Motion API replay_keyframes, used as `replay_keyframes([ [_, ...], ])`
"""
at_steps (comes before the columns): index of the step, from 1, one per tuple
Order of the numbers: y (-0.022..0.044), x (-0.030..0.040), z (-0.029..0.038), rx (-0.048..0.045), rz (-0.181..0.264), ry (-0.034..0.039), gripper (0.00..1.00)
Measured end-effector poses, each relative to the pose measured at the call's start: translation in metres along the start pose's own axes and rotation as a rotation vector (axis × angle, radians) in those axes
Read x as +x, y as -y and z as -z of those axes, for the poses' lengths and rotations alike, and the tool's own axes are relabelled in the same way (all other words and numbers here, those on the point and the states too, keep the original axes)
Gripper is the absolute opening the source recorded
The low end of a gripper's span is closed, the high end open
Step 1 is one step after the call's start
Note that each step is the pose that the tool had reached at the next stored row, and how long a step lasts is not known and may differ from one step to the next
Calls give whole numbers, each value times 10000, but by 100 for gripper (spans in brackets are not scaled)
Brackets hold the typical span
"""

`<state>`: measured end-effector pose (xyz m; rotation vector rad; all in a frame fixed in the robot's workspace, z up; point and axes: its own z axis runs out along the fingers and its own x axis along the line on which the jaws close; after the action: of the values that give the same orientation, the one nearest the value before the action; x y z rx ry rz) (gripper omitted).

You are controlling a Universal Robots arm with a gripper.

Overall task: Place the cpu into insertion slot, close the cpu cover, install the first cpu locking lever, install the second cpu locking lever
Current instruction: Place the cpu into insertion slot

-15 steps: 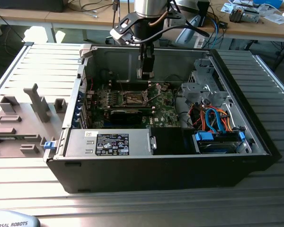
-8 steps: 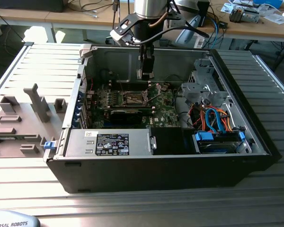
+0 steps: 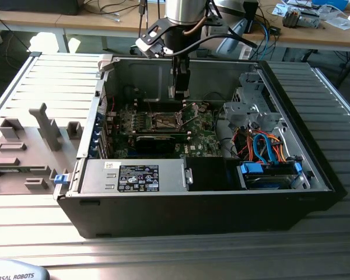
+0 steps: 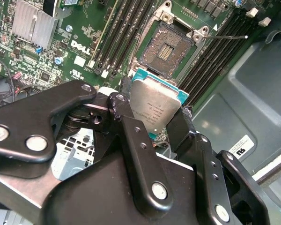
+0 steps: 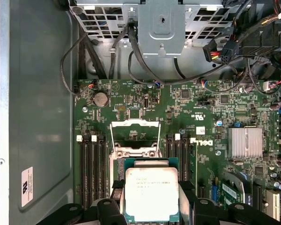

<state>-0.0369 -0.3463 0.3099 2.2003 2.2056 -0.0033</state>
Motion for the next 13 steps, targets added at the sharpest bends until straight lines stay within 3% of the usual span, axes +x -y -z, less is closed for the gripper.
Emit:
replay_keyframes([
  [13,1,1,-33,0,0,0,54],
])
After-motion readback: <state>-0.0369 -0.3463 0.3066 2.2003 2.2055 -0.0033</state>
